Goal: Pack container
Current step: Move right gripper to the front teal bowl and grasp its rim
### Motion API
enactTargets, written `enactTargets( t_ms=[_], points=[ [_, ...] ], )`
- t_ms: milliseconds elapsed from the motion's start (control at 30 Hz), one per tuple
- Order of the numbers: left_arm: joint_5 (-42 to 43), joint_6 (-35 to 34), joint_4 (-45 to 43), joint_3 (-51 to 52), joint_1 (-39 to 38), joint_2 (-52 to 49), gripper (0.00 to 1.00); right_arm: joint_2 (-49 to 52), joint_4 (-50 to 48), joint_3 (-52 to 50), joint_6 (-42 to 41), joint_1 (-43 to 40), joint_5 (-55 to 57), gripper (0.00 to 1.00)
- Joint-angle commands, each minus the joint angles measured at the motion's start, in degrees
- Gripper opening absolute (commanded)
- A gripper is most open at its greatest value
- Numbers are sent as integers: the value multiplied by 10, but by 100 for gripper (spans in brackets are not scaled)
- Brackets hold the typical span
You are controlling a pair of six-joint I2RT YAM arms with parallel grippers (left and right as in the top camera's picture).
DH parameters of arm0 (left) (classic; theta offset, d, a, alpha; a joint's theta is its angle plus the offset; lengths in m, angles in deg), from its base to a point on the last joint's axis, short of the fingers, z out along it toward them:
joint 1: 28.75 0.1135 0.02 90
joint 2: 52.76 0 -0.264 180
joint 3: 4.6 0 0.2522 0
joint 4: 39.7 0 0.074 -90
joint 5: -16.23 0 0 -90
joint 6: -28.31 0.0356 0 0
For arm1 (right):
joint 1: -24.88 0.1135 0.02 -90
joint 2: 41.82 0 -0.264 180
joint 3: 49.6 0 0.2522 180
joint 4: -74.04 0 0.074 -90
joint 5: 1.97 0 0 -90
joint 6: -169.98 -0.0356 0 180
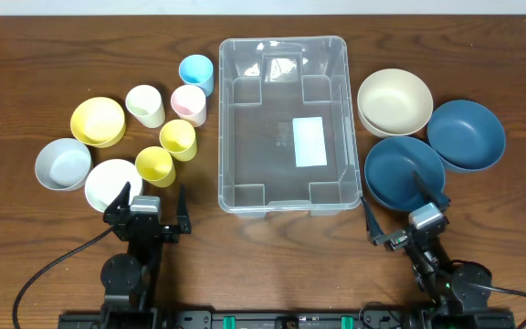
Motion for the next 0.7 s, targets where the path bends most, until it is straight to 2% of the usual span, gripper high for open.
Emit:
enactTargets(
  t_ms=[0, 167, 267, 400, 467, 667],
  points=[
    [-1, -7, 23, 8, -3, 3, 98, 13, 31, 65, -59, -5, 55, 99],
    [-1, -7, 23, 8, -3, 3, 98, 88, 199, 216, -89, -5, 219, 99],
    [-2, -7, 23, 8, -3, 3, 98, 160, 267, 302, -85, -5, 267, 99],
    [-2, -7, 23, 8, -3, 3, 98, 249, 335, 394, -63, -5, 261, 99],
    [-1, -7, 23, 8, -3, 3, 98, 285, 360, 429, -66, -5, 221, 99],
    [-1, -7, 23, 8, -3, 3, 98, 321, 365, 446, -95, -5, 147, 99]
  ],
)
